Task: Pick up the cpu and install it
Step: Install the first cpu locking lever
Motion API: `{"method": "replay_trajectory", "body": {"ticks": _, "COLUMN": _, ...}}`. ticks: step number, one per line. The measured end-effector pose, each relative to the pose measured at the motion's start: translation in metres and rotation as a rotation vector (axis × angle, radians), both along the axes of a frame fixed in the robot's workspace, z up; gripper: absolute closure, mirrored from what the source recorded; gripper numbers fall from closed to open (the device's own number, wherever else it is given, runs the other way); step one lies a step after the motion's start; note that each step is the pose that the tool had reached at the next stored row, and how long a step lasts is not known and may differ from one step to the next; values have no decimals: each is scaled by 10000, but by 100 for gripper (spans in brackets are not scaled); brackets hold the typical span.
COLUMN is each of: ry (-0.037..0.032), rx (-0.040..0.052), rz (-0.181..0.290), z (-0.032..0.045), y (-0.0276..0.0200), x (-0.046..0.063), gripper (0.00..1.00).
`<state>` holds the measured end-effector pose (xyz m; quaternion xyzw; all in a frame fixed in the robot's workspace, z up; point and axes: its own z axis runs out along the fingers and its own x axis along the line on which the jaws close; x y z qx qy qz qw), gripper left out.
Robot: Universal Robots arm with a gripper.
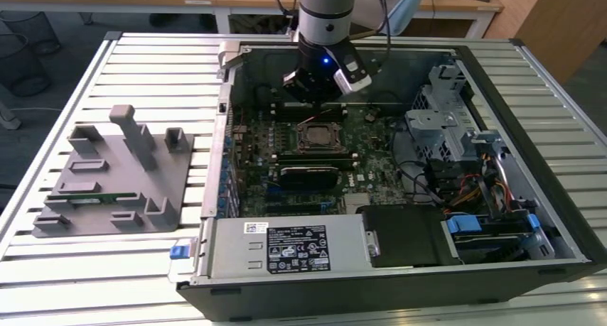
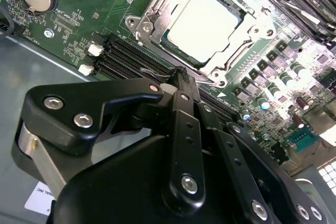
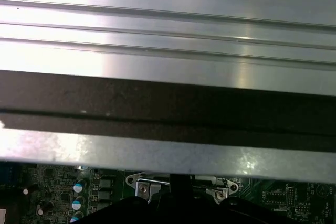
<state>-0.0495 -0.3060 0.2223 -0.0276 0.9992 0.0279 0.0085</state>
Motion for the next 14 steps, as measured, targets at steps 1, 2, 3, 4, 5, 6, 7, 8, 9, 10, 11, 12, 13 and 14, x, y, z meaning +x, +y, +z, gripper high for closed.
{"method": "replay_trajectory", "body": {"ticks": 1, "ry": 0, "rx": 1, "rz": 0, "z": -1, "y": 0, "x": 0, "gripper": 89}}
{"method": "replay_trajectory", "body": {"ticks": 2, "ry": -1, "rx": 2, "rz": 1, "z": -2, "y": 0, "x": 3, "gripper": 89}}
{"method": "replay_trajectory", "body": {"ticks": 3, "ry": -2, "rx": 3, "rz": 2, "z": -5, "y": 1, "x": 9, "gripper": 89}}
{"method": "replay_trajectory", "body": {"ticks": 4, "ry": -1, "rx": 2, "rz": 1, "z": -6, "y": 1, "x": 16, "gripper": 89}}
{"method": "replay_trajectory", "body": {"ticks": 5, "ry": 0, "rx": 1, "rz": 0, "z": -8, "y": 2, "x": 24, "gripper": 89}}
{"method": "replay_trajectory", "body": {"ticks": 6, "ry": -1, "rx": 2, "rz": 0, "z": -12, "y": 3, "x": 33, "gripper": 89}}
{"method": "replay_trajectory", "body": {"ticks": 7, "ry": 0, "rx": 1, "rz": 0, "z": -15, "y": 4, "x": 42, "gripper": 89}}
{"method": "replay_trajectory", "body": {"ticks": 8, "ry": 1, "rx": 1, "rz": 1, "z": -18, "y": 5, "x": 49, "gripper": 89}}
{"method": "replay_trajectory", "body": {"ticks": 9, "ry": 0, "rx": 1, "rz": 1, "z": -21, "y": 6, "x": 55, "gripper": 89}}
{"method": "replay_trajectory", "body": {"ticks": 10, "ry": 1, "rx": 0, "rz": 0, "z": -25, "y": 8, "x": 62, "gripper": 89}}
{"method": "replay_trajectory", "body": {"ticks": 11, "ry": 1, "rx": -1, "rz": 0, "z": -29, "y": 9, "x": 69, "gripper": 89}}
{"method": "replay_trajectory", "body": {"ticks": 12, "ry": 2, "rx": -2, "rz": 0, "z": -33, "y": 11, "x": 77, "gripper": 89}}
{"method": "replay_trajectory", "body": {"ticks": 13, "ry": 2, "rx": -1, "rz": -1, "z": -37, "y": 12, "x": 85, "gripper": 89}}
{"method": "replay_trajectory", "body": {"ticks": 14, "ry": 1, "rx": 1, "rz": -1, "z": -42, "y": 14, "x": 93, "gripper": 89}}
